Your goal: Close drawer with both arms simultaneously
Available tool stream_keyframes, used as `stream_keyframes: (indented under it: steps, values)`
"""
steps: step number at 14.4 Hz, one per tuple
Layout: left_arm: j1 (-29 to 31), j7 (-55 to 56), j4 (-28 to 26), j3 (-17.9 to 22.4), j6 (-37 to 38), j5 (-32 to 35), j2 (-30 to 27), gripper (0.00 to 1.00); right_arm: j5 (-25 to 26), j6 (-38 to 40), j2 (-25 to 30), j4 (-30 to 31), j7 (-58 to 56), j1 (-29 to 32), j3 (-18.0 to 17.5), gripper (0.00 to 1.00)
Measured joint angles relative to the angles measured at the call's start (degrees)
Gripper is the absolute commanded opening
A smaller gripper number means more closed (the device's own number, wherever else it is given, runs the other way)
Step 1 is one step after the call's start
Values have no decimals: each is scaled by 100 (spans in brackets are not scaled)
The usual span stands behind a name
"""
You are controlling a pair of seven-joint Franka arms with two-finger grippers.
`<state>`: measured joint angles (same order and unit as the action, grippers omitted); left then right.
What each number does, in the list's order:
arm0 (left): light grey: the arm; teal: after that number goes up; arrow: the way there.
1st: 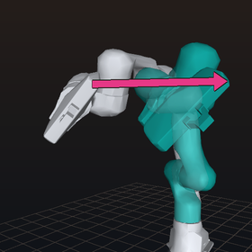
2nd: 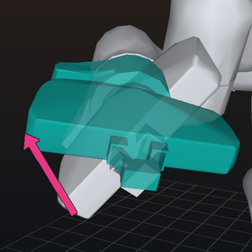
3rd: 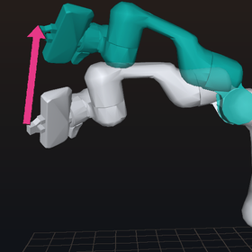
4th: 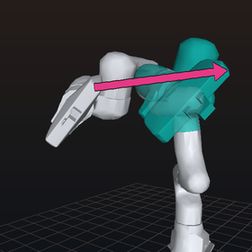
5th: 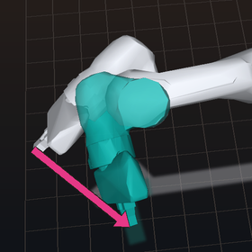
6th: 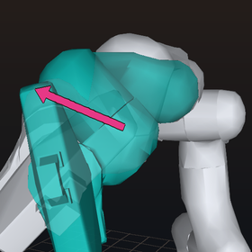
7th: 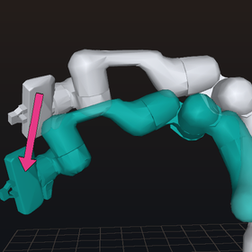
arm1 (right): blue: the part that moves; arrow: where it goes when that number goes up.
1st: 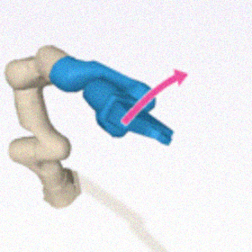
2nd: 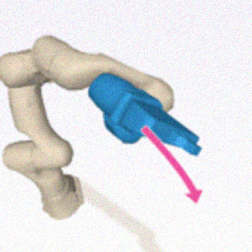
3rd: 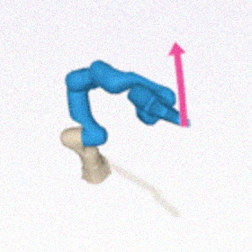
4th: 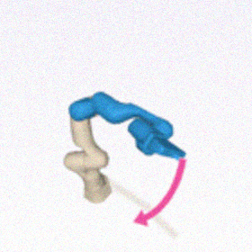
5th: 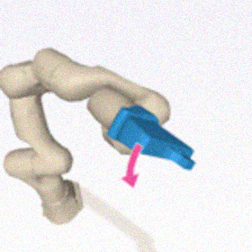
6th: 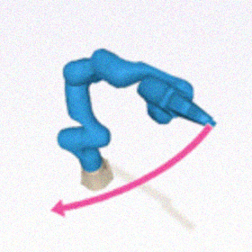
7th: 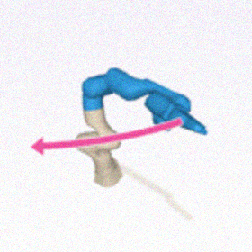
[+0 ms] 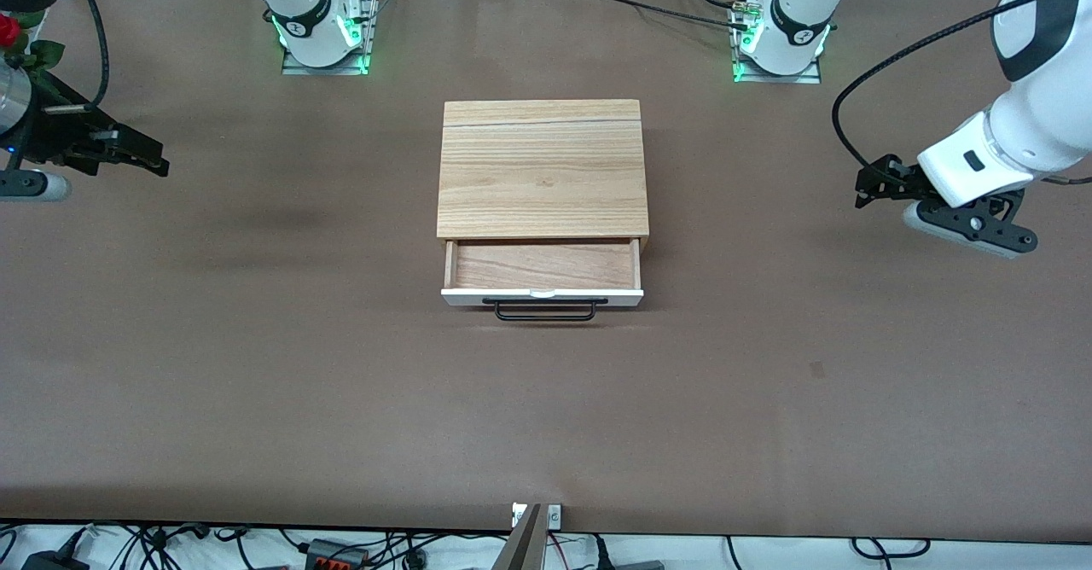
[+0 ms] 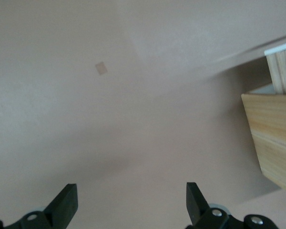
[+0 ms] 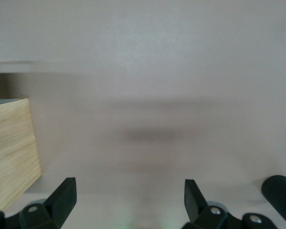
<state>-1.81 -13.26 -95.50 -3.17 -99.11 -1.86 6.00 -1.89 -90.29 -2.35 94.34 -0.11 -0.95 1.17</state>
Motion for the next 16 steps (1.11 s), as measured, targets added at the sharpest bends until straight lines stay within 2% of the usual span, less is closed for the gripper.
stream_keyframes:
  steps: [3,6,10,16]
  values:
    - [-198,62,671,-8,191,-43,534,100,-570,-320,-275,-4,18,-237,-24,100]
    - [-633,332,1058,-21,-138,-415,1341,100,-681,-1126,-710,-12,301,-758,-39,100]
    - [-1257,945,1722,-35,-664,-487,2587,100,-693,-2549,-1428,-27,1172,-1400,-50,100]
    - [-1627,1231,1923,-50,-1451,-539,3126,100,-691,-4841,-2580,-39,2487,-2477,-62,100]
